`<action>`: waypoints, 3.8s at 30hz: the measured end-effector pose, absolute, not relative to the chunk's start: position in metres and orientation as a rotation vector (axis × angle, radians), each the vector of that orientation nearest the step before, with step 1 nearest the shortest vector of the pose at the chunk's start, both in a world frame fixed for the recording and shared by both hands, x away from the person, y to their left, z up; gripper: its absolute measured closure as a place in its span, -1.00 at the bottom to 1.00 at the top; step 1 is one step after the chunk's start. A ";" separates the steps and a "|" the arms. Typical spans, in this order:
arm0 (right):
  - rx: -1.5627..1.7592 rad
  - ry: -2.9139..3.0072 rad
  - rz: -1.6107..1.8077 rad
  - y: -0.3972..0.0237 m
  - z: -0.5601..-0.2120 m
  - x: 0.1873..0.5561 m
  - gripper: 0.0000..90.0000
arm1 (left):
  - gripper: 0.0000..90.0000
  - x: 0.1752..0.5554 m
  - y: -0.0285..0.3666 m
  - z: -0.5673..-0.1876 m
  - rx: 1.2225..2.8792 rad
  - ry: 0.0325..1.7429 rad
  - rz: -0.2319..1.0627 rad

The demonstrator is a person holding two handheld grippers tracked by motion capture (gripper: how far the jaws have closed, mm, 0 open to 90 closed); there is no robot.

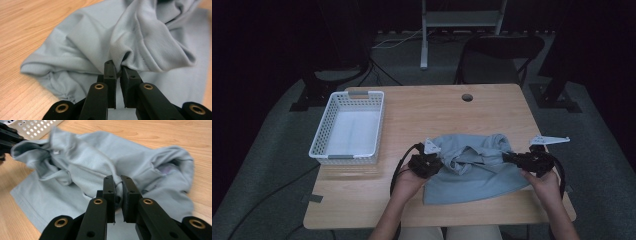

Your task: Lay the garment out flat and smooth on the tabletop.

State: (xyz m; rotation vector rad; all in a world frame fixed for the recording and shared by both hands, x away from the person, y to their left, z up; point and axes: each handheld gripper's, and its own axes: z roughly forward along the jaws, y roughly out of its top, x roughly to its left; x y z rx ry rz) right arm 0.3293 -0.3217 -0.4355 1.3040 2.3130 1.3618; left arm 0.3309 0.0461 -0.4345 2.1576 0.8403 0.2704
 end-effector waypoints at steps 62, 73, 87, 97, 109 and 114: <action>1.143 2.507 1.087 -0.266 -0.452 0.398 -0.11 | -0.37 0.363 -0.009 -0.460 2.125 1.062 0.362; 1.195 2.503 1.036 -0.270 -0.457 0.400 0.91 | 0.57 0.364 0.014 -0.456 2.063 1.064 0.362; 1.158 2.603 0.964 -0.276 -0.460 0.376 0.94 | 0.86 0.341 0.024 -0.448 2.221 0.890 0.391; 1.066 2.671 0.945 -0.273 -0.462 0.328 0.94 | 0.87 0.296 0.032 -0.456 2.321 0.734 0.295; 1.249 2.554 1.048 -0.262 -0.381 0.431 0.82 | 0.66 0.376 0.020 -0.394 2.199 0.800 0.437; 1.480 2.204 1.289 -0.267 -0.326 0.498 0.16 | -0.06 0.475 0.013 -0.364 2.144 1.173 0.569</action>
